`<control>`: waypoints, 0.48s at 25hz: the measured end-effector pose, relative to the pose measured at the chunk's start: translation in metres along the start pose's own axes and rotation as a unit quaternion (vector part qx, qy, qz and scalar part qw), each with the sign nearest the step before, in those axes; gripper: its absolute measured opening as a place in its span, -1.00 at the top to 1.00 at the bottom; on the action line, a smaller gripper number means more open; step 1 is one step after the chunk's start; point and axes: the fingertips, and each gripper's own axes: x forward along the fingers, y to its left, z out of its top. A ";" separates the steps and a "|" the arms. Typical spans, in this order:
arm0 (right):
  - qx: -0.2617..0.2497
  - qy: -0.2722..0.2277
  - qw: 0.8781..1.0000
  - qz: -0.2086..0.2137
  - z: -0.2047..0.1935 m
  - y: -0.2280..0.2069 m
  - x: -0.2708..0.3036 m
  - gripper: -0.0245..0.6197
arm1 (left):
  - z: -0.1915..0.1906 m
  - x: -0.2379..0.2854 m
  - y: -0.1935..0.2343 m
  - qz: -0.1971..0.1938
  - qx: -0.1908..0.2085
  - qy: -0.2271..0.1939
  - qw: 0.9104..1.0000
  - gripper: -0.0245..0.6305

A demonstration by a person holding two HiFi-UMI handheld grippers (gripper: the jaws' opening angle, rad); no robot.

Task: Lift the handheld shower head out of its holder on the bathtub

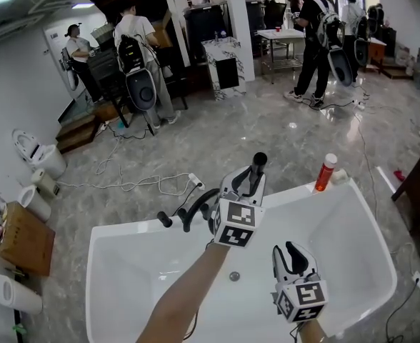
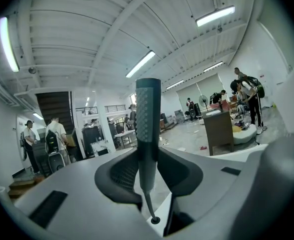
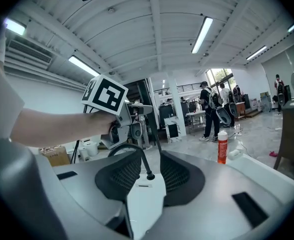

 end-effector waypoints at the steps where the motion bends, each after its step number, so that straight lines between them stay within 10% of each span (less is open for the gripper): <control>1: -0.002 -0.001 1.000 -0.001 0.002 0.001 -0.003 0.59 | 0.005 -0.003 0.000 0.000 0.001 -0.002 1.000 0.53; 12: -0.007 -0.013 1.000 -0.002 0.033 0.019 -0.031 0.59 | 0.050 -0.038 -0.001 -0.008 0.005 -0.024 1.000 0.53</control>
